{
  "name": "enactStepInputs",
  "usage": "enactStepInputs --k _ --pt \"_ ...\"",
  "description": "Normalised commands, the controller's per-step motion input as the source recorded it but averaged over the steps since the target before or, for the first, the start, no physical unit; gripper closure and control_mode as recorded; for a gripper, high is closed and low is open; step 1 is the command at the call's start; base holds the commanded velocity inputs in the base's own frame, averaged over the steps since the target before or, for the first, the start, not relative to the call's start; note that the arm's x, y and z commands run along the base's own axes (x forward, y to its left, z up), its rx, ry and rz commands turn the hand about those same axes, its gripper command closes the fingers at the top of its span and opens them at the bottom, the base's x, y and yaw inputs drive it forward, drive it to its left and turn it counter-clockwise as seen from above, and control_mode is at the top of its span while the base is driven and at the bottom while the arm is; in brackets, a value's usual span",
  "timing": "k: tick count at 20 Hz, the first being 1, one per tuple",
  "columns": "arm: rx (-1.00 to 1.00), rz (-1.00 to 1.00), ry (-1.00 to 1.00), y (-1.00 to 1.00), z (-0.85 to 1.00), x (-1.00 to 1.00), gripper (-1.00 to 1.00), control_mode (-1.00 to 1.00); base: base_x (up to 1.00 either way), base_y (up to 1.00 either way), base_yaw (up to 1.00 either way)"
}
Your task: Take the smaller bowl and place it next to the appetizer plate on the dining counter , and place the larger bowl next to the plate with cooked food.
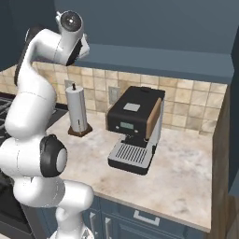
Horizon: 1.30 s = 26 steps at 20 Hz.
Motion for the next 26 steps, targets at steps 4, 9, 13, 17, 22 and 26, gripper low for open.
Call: enactStepInputs --k 4,9,13,17,22,26 --pt "0.0 0.0 0.03 0.14 -0.11 0.78 -1.0 -1.0 0.0 0.0 0.0" --pt "0.0 0.0 0.01 0.15 -0.13 0.64 -1.0 -1.0 0.0 0.0 0.0" --pt "0.0 0.0 0.0 0.17 -0.08 0.53 -1.0 -1.0 0.0 0.0 0.0" --pt "0.0 0.0 0.0 0.32 -0.12 0.53 1.0 -1.0 0.0 0.0 0.0" --pt "0.0 0.0 0.0 0.31 -0.11 0.35 1.0 -1.0 0.0 0.0 0.0" --pt "0.0 0.0 0.0 0.29 -0.13 0.24 1.0 -1.0 0.0 0.0 0.0"
